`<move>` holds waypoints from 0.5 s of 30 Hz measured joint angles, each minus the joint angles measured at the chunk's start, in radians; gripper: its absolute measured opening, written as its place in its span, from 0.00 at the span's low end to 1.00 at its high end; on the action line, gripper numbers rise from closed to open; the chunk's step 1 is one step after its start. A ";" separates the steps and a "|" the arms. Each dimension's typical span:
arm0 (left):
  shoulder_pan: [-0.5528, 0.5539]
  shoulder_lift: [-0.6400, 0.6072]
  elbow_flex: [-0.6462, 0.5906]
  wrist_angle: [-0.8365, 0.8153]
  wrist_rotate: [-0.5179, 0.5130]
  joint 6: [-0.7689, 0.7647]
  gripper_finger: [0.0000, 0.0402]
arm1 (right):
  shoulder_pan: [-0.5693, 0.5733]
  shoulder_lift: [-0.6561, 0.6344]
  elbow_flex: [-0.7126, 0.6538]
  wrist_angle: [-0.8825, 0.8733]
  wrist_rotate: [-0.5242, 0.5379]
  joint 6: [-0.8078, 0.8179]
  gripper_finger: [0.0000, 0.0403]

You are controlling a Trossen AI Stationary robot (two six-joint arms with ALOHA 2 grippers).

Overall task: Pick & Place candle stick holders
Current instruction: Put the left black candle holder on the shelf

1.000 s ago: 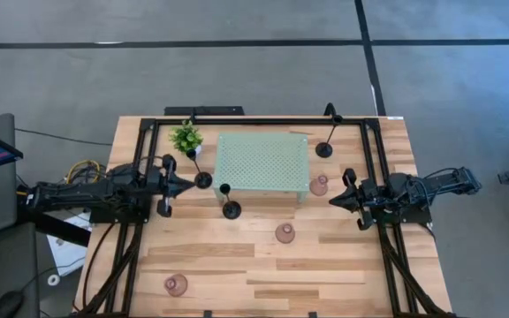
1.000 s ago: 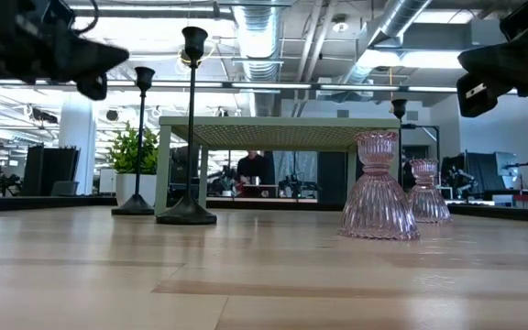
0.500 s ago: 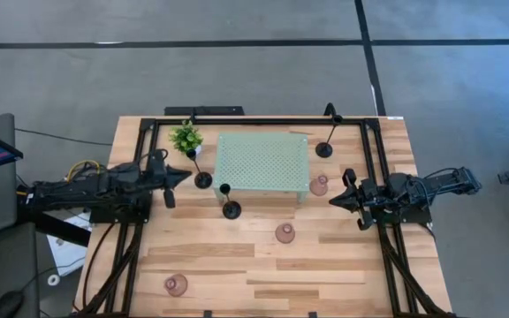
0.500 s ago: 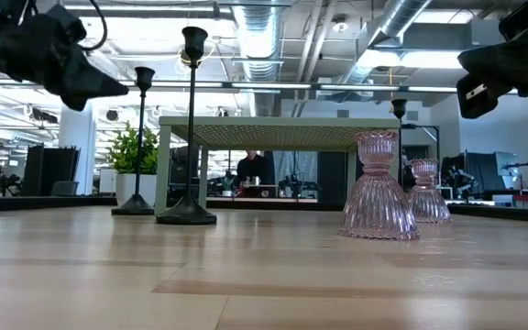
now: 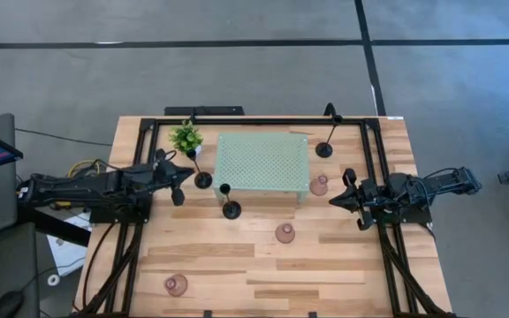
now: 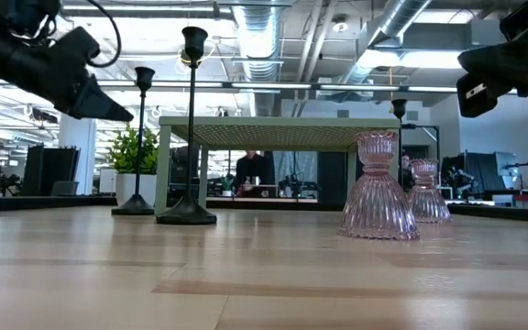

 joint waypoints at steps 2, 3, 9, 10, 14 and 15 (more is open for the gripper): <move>0.000 0.038 0.000 0.021 -0.038 0.000 0.13 | 0.000 0.000 0.000 0.000 0.000 0.000 0.00; 0.000 0.055 0.000 0.033 -0.058 0.000 0.15 | 0.000 0.000 0.000 0.000 0.000 0.000 0.00; 0.000 0.130 0.000 0.100 -0.122 -0.003 0.26 | 0.000 0.000 0.000 -0.001 0.000 0.000 0.00; 0.000 0.137 0.000 0.109 -0.123 -0.004 0.28 | 0.000 0.000 0.000 -0.001 0.000 -0.001 0.00; 0.000 0.160 0.000 0.152 -0.114 -0.016 0.35 | 0.000 0.000 0.000 -0.001 0.000 -0.002 0.00; 0.000 0.164 0.000 0.163 -0.112 -0.018 0.36 | 0.000 0.000 0.000 -0.001 0.000 -0.002 0.00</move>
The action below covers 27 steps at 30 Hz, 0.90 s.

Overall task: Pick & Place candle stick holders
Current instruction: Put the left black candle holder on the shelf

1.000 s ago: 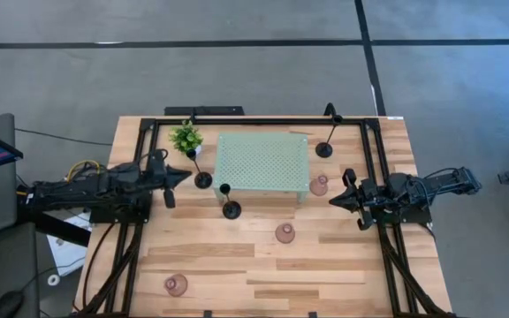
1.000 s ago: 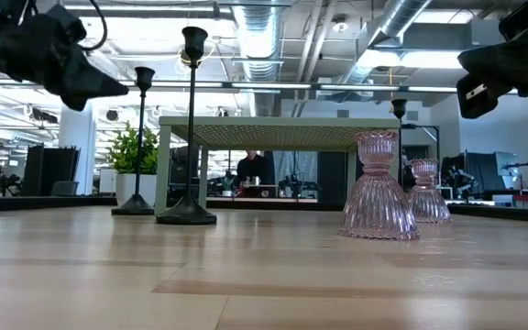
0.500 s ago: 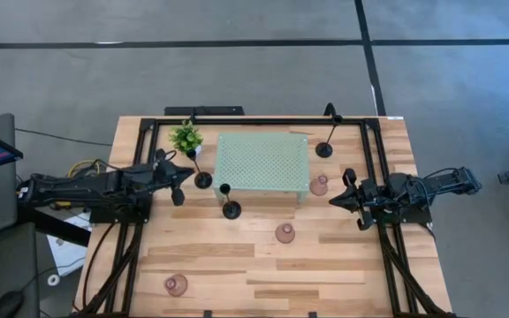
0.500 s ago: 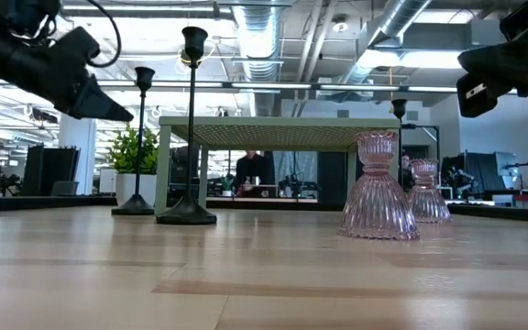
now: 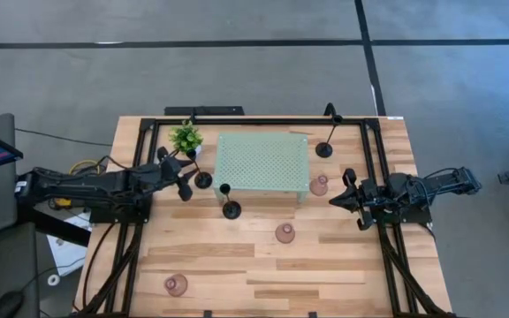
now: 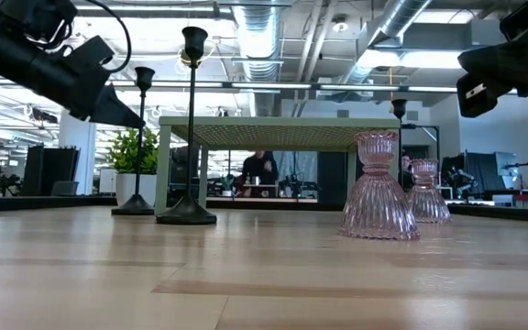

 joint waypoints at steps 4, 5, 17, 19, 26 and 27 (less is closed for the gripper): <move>0.000 0.025 0.000 0.046 0.001 -0.002 0.40 | 0.000 0.000 0.000 0.000 0.000 -0.001 0.00; 0.000 0.032 0.000 0.060 0.000 -0.002 0.40 | 0.000 0.000 0.000 0.000 0.000 -0.001 0.00; 0.000 0.121 -0.001 0.123 0.001 -0.001 0.23 | 0.000 0.000 0.000 0.000 0.000 -0.001 0.00; 0.000 0.123 -0.001 0.123 0.001 -0.002 0.19 | 0.000 0.000 0.000 0.000 0.000 -0.001 0.00; 0.000 0.122 -0.001 0.143 0.001 -0.002 0.08 | 0.000 0.000 0.000 0.000 0.000 -0.001 0.00; 0.000 0.122 -0.001 0.145 0.003 -0.003 0.07 | 0.000 0.000 0.000 0.000 0.000 -0.001 0.00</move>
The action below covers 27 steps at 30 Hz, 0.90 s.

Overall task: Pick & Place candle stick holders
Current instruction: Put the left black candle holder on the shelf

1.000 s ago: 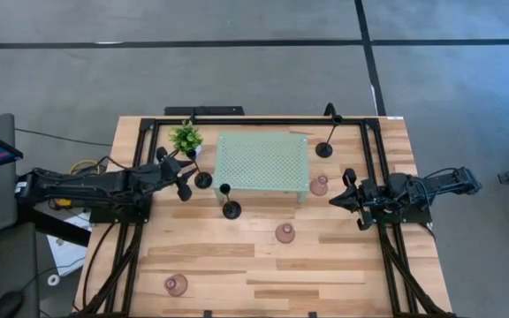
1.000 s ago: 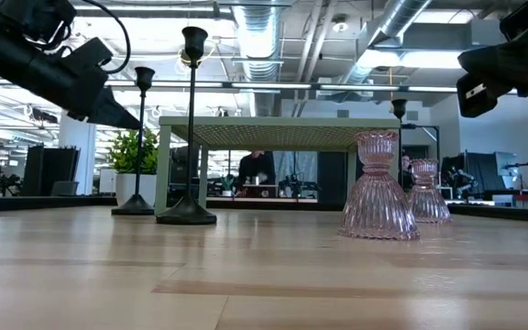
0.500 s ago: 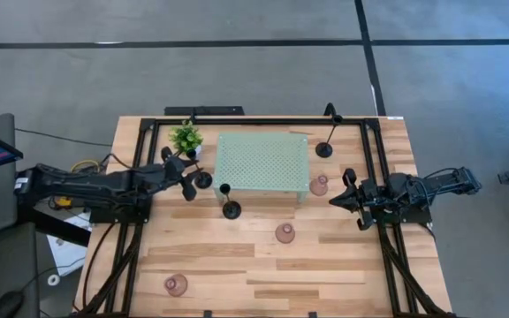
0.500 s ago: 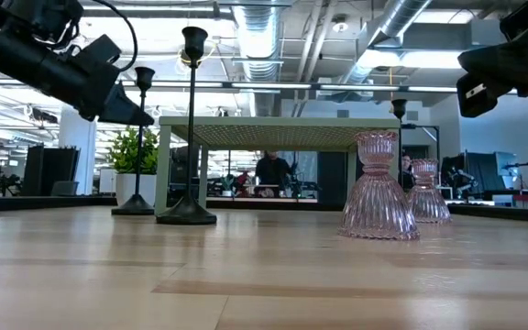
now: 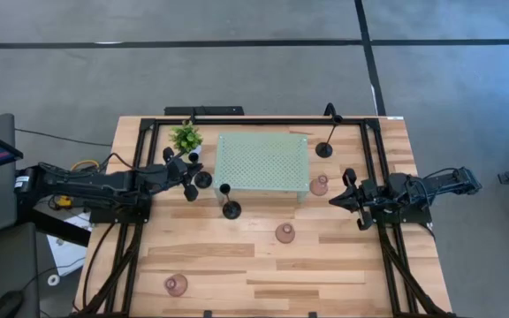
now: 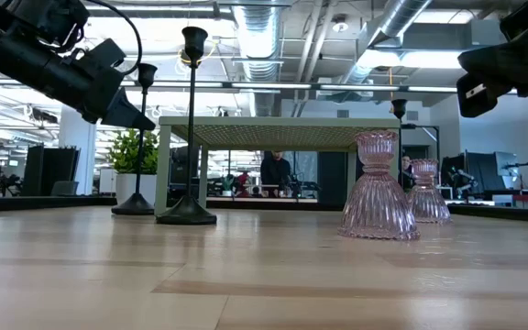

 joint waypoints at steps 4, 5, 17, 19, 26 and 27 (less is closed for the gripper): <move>0.000 0.000 0.001 0.000 0.000 0.000 0.04 | 0.000 0.000 0.000 0.000 0.000 0.000 0.00; 0.000 0.000 0.006 -0.007 0.000 0.001 0.04 | 0.000 0.000 0.000 0.000 0.000 0.000 0.00; 0.000 0.010 0.302 -0.398 -0.081 -0.075 0.04 | 0.000 0.000 0.000 0.000 0.000 0.000 0.00; 0.000 0.021 0.356 -0.396 -0.085 -0.063 0.04 | 0.000 0.000 0.000 0.000 0.000 0.000 0.00; 0.000 0.125 0.569 -0.396 -0.086 0.066 0.04 | 0.000 0.000 0.000 0.000 0.000 0.000 0.00; 0.000 0.148 0.604 -0.397 -0.087 0.095 0.04 | 0.000 0.000 0.000 0.000 0.000 0.000 0.00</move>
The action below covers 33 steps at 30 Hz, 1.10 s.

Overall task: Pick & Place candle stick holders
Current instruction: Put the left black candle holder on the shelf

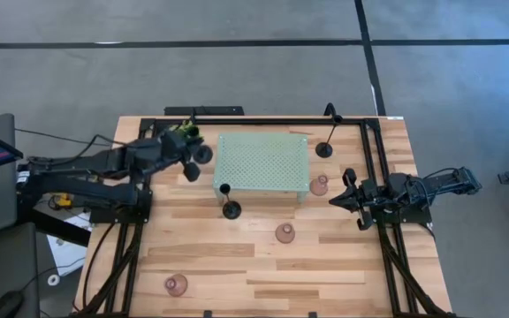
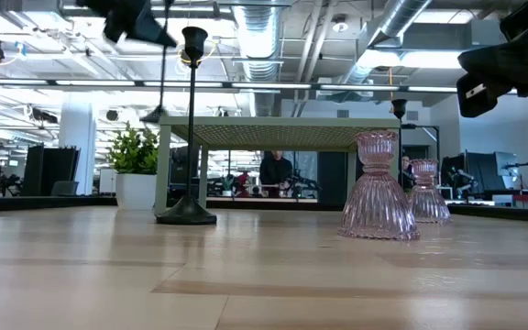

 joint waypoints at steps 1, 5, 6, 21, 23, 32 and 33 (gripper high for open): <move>0.000 0.024 0.036 0.001 -0.002 0.025 0.04 | 0.000 0.000 0.000 0.000 0.000 0.000 0.00; 0.000 0.133 0.173 0.001 0.014 0.094 0.04 | 0.000 0.000 0.000 0.000 0.000 0.000 0.00; 0.001 0.164 0.206 0.001 0.042 0.103 0.04 | 0.000 0.000 0.000 0.000 0.000 0.000 0.00; 0.180 0.619 0.521 0.103 0.358 0.150 0.04 | 0.000 0.000 0.009 -0.015 0.051 0.000 0.00; 0.228 0.652 0.524 0.156 0.479 0.111 0.04 | 0.000 0.000 0.009 -0.016 0.051 0.000 0.00; 0.349 0.725 0.524 0.221 0.688 -0.013 0.04 | 0.000 0.000 0.012 -0.021 0.053 0.000 0.00; 0.349 0.732 0.524 0.242 0.704 -0.014 0.04 | 0.000 0.000 0.012 -0.021 0.053 0.000 0.00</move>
